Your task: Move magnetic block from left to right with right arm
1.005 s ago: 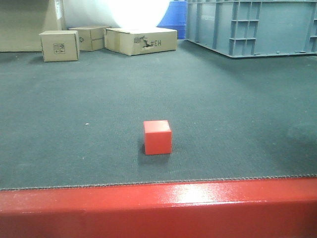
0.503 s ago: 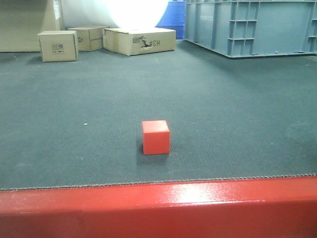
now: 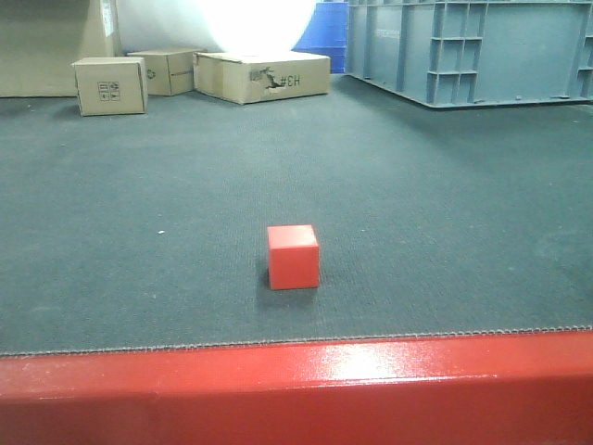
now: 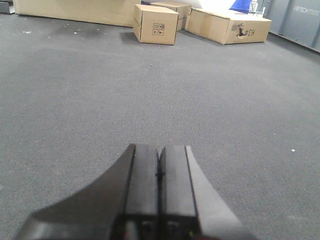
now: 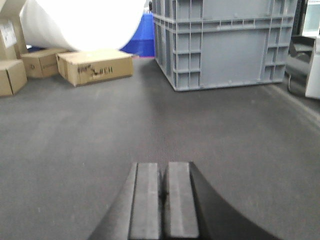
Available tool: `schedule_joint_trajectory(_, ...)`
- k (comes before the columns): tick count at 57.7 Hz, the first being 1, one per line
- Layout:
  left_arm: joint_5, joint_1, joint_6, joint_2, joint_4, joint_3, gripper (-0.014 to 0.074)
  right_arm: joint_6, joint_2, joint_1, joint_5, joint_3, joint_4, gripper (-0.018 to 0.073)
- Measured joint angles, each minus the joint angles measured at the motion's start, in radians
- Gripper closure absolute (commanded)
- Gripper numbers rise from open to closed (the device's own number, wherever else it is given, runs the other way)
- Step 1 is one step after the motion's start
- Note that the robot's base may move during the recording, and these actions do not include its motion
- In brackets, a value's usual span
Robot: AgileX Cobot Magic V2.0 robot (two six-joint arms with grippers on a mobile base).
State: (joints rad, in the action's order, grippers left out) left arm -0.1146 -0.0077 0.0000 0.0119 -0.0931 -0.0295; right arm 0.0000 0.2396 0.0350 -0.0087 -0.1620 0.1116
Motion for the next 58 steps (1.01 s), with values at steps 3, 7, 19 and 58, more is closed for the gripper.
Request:
schedule_joint_trajectory(3,0.000,0.000,0.000,0.000,0.000,0.000,0.0722,0.000,-0.034,0.000,0.000,0.036,0.000,0.0529)
schedule_joint_trajectory(7,0.000,0.000,0.000,0.000,0.000,0.000,0.0722,0.000,-0.084,0.000,0.000,0.077,0.000,0.0529)
schedule_joint_trajectory(19,0.000,0.000,0.000,0.000,0.000,0.000,0.0722,0.000,-0.237,0.000,0.000,0.163,-0.003,0.0529)
schedule_joint_trajectory(58,0.000,0.000,0.000,0.000,0.000,0.000,0.0722,0.000,-0.249,0.000,-0.045,0.191,-0.127,0.0529)
